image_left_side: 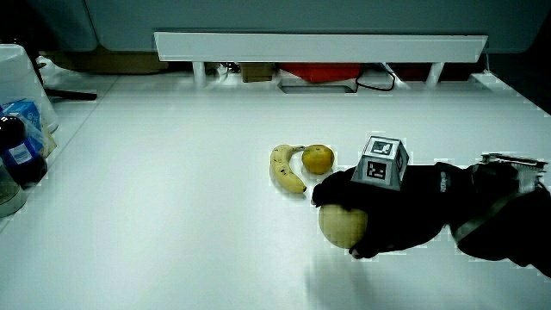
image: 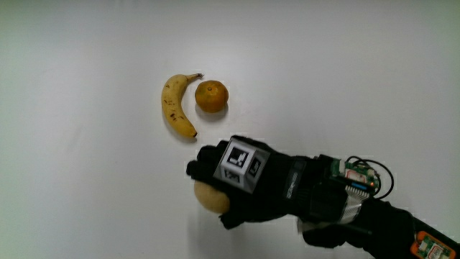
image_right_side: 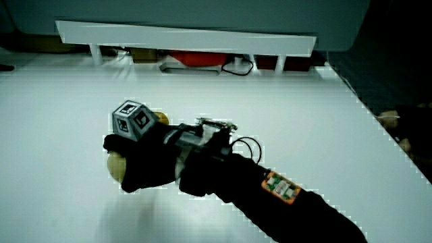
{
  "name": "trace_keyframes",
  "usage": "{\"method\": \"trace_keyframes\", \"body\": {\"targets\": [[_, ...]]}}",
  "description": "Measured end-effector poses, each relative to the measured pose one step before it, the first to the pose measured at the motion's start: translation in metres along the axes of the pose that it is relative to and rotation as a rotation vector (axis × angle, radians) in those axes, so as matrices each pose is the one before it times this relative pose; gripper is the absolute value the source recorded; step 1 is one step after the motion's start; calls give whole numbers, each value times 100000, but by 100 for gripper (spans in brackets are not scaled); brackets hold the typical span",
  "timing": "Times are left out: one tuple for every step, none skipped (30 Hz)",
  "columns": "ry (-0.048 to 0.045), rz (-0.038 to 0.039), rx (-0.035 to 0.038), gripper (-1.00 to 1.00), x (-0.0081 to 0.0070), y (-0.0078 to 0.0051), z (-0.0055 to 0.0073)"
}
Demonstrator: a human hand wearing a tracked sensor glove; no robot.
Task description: Place pear no leg
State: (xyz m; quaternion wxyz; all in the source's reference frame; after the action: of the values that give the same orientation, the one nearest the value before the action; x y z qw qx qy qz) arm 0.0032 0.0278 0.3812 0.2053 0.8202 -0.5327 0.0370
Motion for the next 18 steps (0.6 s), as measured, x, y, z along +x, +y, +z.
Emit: {"method": "trace_keyframes", "body": {"targets": [[-1490, 553, -1075, 0, -388, 135, -553], [982, 1588, -2780, 0, -199, 366, -1391], [-3225, 609, -16, 0, -544, -11, 221], [-1373, 749, 1230, 0, -495, -185, 899], [145, 520, -173, 0, -236, 34, 137], [-718, 230, 8, 0, -107, 121, -259], [556, -217, -789, 0, -16, 154, -244], [278, 706, -775, 0, -8, 168, -291], [547, -757, -955, 0, 40, 173, -237], [270, 101, 135, 0, 25, 132, -235], [607, 7, -301, 0, 21, 121, -221], [927, -288, -1167, 0, 56, 148, -311], [-76, -421, -184, 0, 69, 143, -280], [-207, -345, 435, 0, -1, 40, 127], [6, -640, -1010, 0, 74, 185, -366], [-168, 520, -908, 0, 42, 179, -309], [433, 211, -7, 0, 1, 4, 69], [305, -858, 271, 0, 78, 81, -215]]}}
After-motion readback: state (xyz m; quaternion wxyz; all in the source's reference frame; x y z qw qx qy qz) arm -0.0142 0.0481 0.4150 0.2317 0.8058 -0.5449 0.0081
